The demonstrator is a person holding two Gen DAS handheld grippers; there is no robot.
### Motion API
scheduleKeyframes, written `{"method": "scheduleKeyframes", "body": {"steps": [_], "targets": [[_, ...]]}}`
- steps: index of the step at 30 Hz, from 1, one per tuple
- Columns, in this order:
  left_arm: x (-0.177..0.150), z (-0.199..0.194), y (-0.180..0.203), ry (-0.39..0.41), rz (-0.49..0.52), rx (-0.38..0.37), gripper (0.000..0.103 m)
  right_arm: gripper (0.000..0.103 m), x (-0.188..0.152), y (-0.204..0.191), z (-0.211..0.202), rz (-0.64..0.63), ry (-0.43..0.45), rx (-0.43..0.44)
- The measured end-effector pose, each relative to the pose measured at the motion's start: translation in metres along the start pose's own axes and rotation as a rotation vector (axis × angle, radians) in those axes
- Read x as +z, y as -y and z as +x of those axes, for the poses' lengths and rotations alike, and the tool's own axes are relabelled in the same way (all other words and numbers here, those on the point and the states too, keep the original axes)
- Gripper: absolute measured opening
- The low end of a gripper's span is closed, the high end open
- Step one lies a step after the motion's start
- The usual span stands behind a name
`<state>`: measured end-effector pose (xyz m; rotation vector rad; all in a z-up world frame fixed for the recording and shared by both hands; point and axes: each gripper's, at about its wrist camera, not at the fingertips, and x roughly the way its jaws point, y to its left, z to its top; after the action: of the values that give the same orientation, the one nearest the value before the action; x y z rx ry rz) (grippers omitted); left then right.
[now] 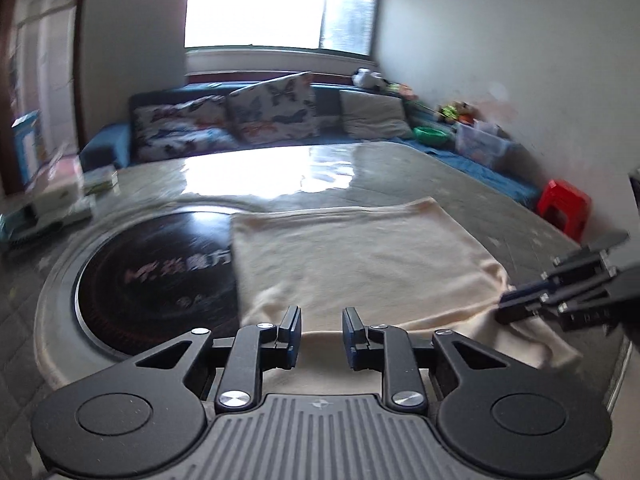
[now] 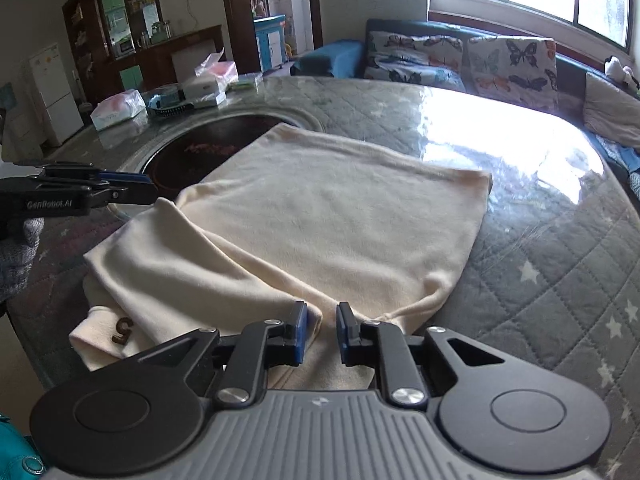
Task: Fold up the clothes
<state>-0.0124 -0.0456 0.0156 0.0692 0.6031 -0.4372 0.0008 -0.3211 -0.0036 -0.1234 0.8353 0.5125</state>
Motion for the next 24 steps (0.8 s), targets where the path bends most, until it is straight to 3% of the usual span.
{"method": "scheduleKeyframes", "body": {"steps": [5,7,8,18,20,24], "targets": [[-0.001,0.007,0.011,0.002,0.133,-0.018,0.026,0.022,-0.002,0.002,-0.001,0.007,0.001,0.008],[-0.003,0.005,0.011,0.011,0.186,-0.041,0.041,0.022,-0.003,0.002,-0.001,0.01,-0.001,0.014],[-0.003,0.006,0.011,0.008,0.204,-0.045,0.043,0.022,-0.003,0.002,-0.001,0.011,-0.002,0.017],[-0.007,0.03,0.007,-0.058,0.356,-0.076,0.047,0.021,-0.002,0.002,0.0,0.004,-0.006,0.027],[-0.008,0.032,0.008,-0.064,0.383,-0.092,0.046,0.018,-0.002,0.001,0.0,-0.001,-0.007,0.027],[-0.011,0.032,0.008,-0.06,0.416,-0.105,0.02,0.007,-0.001,-0.001,0.0,-0.006,-0.002,0.028]]}}
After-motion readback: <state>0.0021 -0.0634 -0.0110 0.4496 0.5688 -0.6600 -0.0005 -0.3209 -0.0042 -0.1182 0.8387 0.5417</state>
